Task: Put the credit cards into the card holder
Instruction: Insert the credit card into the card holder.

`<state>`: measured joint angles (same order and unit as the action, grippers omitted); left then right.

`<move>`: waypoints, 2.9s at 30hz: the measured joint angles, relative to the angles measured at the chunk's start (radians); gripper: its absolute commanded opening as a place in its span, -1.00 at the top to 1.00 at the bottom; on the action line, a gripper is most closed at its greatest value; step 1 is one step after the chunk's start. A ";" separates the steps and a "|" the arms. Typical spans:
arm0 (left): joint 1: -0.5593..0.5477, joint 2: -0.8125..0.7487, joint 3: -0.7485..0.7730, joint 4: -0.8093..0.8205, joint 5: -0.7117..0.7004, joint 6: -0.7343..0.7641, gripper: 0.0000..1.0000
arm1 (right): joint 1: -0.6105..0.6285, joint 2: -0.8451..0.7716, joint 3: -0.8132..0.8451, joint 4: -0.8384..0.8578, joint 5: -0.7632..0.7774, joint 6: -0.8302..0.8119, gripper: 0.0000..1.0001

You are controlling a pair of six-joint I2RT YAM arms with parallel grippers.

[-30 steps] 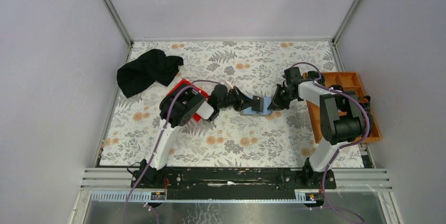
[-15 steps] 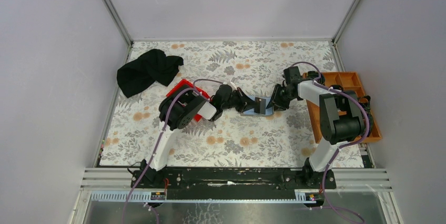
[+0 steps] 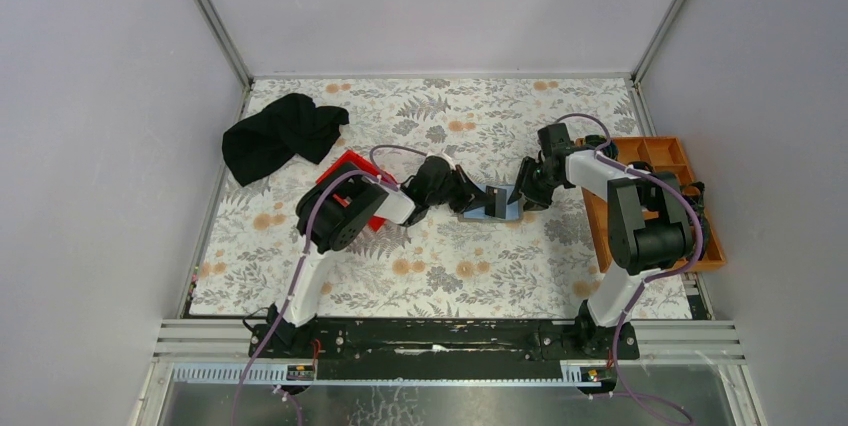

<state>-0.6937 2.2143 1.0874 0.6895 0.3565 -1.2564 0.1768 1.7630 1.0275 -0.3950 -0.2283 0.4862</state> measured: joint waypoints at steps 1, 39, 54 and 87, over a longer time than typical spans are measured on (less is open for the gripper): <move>0.000 -0.002 0.004 -0.013 -0.002 0.005 1.00 | 0.000 0.000 0.002 -0.002 0.005 0.000 -0.01; -0.027 -0.053 0.082 -0.262 -0.073 0.160 0.43 | 0.061 -0.017 0.002 -0.032 0.247 -0.015 0.72; -0.076 -0.067 0.195 -0.475 -0.163 0.286 0.28 | 0.107 -0.006 0.018 -0.047 0.318 -0.039 0.72; -0.161 -0.046 0.386 -0.772 -0.319 0.522 -0.10 | 0.145 0.042 0.086 -0.113 0.361 -0.059 0.71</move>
<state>-0.8551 2.1681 1.4738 -0.0830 0.0372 -0.7341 0.3222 1.8046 1.1133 -0.5079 0.1326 0.4271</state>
